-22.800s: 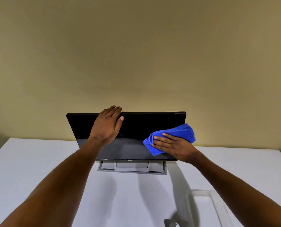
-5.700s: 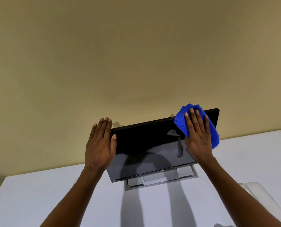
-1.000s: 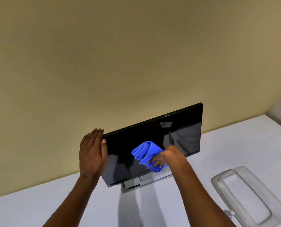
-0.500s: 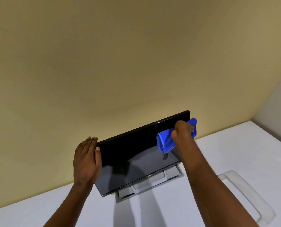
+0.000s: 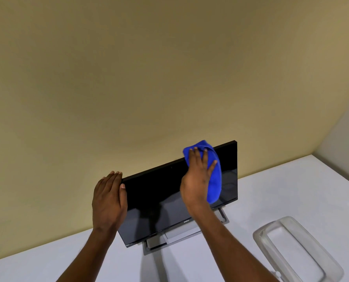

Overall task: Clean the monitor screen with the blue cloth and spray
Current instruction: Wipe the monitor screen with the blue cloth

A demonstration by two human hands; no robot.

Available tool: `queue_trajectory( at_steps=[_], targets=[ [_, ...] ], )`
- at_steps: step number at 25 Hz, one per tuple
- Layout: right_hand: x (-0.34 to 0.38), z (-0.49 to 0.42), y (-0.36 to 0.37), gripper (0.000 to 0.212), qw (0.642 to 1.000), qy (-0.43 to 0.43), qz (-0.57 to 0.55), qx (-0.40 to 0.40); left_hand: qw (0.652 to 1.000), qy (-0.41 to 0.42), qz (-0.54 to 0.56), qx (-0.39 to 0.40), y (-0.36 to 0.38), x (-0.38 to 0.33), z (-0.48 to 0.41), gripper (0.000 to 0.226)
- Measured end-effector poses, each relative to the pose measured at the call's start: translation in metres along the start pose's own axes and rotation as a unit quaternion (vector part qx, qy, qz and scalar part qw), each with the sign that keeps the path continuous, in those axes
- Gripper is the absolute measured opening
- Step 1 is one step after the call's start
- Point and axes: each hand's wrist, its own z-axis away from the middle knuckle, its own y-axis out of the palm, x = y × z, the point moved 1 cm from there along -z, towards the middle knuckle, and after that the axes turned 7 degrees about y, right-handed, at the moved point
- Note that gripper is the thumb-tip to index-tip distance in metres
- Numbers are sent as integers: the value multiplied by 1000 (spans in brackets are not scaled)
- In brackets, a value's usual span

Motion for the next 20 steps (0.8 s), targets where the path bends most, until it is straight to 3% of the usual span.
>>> queue_trajectory(
  at_steps=[7, 12, 15, 20],
  targets=[
    [68, 66, 26, 77, 970, -236, -19, 46, 1000, 4, 5, -15, 2, 0, 3, 51],
    [36, 35, 21, 74, 935, -353, 10, 30, 1000, 3, -1, -14, 2, -2, 0, 50],
    [-8, 3, 6, 71, 930, -365, 43, -8, 1000, -2, -2, -6, 1, -3, 0, 50],
    [-90, -59, -28, 70, 959, -277, 50, -45, 1000, -5, -5, 6, 0, -3, 0, 51]
  ],
)
